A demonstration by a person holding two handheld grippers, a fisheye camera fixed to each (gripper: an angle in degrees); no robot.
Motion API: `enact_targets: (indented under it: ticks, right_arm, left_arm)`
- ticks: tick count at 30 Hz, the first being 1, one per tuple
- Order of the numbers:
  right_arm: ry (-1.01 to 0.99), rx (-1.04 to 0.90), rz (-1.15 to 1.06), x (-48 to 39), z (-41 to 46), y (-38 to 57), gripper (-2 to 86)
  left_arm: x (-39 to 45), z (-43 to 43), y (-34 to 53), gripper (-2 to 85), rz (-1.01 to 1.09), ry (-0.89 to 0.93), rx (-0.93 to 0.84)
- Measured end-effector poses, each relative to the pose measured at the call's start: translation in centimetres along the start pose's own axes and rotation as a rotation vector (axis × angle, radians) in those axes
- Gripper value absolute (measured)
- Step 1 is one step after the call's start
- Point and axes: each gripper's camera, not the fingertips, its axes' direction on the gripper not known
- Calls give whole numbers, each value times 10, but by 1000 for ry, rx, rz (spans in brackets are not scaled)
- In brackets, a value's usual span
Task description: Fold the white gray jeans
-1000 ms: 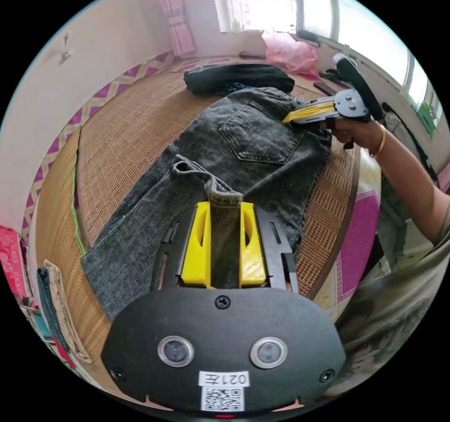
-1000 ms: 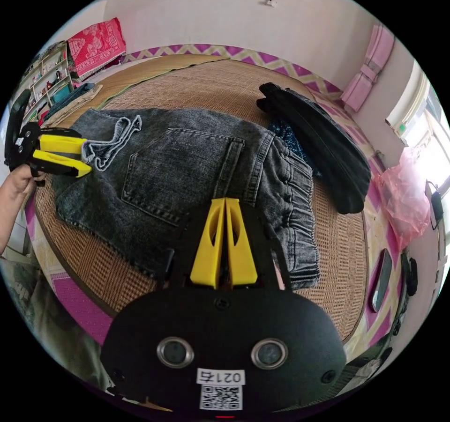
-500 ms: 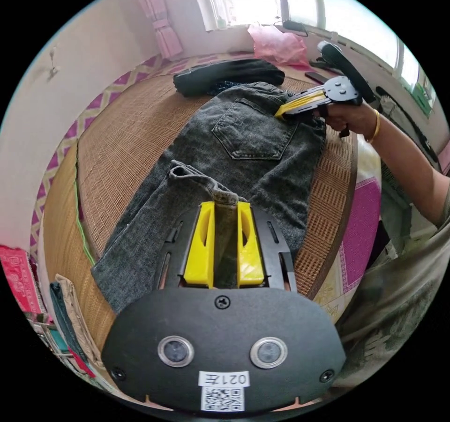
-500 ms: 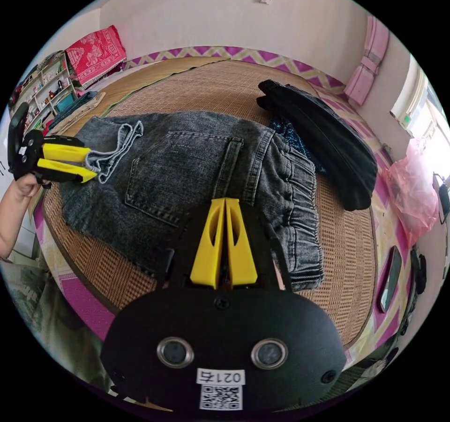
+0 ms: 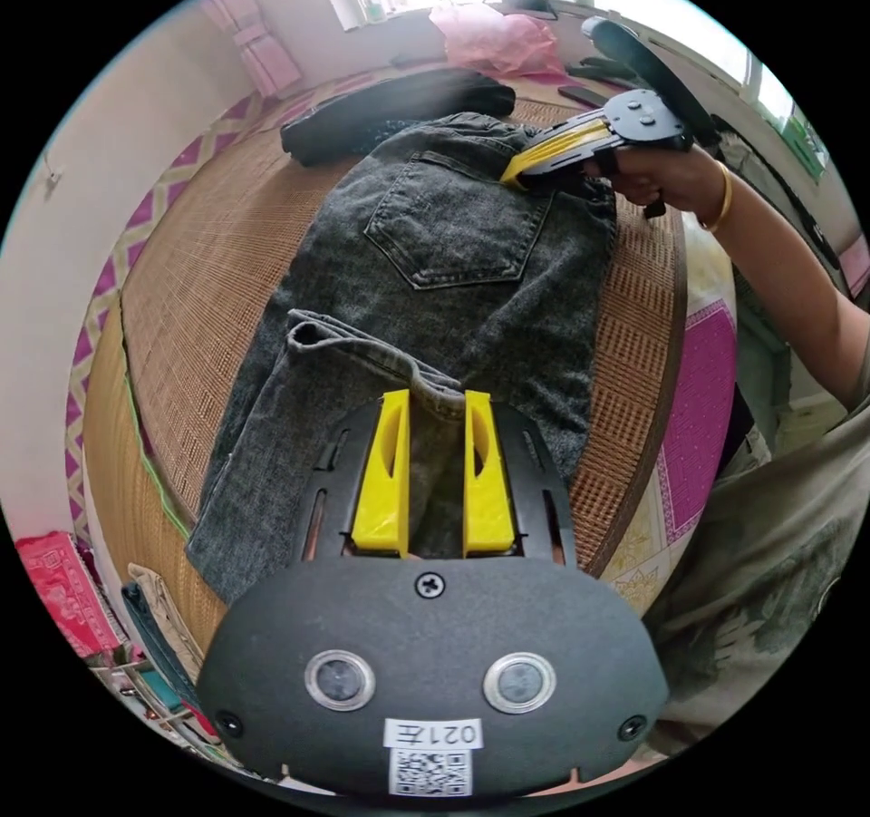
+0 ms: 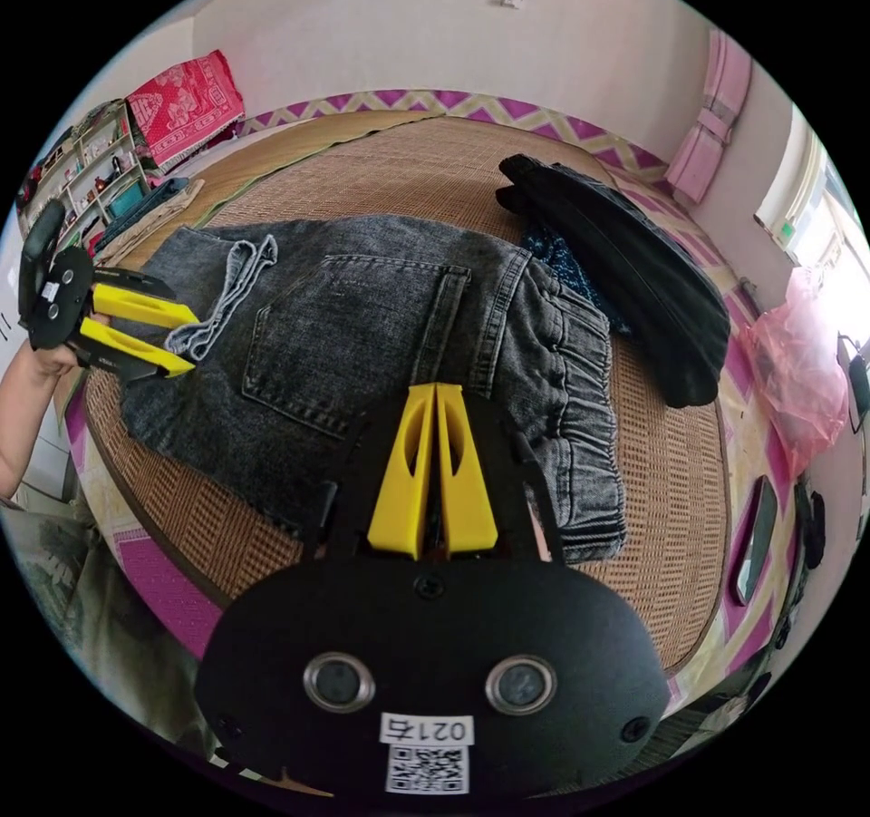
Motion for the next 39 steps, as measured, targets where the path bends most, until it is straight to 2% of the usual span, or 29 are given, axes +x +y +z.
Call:
enact_targets:
  ticks: [4,5,7,9,11,15,20,24,26,27,29,32,34,37,39]
  right_arm:
    - [3,0,0,2,3,7,-6]
    - [3,0,0,2,3,8,-6]
    - [4,-1,0,3,5,12,-6]
    - [4,-1,2,5,6,14,-6]
    - [1,-1,4,6,8,15,-6]
    - [-8,-2,9,10,11,18,-6]
    - [-24,-3,21,15,14,19,-6]
    - [-46,-4,35,20,18,17,-6]
    - [-47,-4,36,19,20,15,-6]
    - [-44,-5,35,18,21,14,-6]
    - [-50,-6,37,17,22,11,-7]
    - [-56,-8,41,15,25,6,-7]
    - [-58,-7,52,13,26,1,-8]
    - [-74,-37,44,8,17,-14,-6]
    - [-101,21,3,0,-6,-32,-1]
  left_arm:
    - [-15,46,41,46,-110,109,71]
    - [-28,61,62,36,-187,198,117]
    - [-49,80,105,26,-311,325,223]
    - [-74,100,177,19,-471,470,415]
    - [-85,111,238,14,-583,509,537]
    - [-82,103,396,3,-753,417,764]
    - [-69,76,606,-1,-964,140,865]
    - [-62,122,774,1,-1237,-18,801]
    - [-62,171,830,3,-1367,-36,693]
    - [-63,213,861,5,-1416,34,642]
    - [-57,272,896,7,-1498,142,606]
    - [-34,322,930,7,-1524,246,772]
    - [-19,334,945,0,-1540,245,872]
    - [15,333,978,-5,-1598,142,1056]
    - [20,321,967,-1,-1470,145,1076]
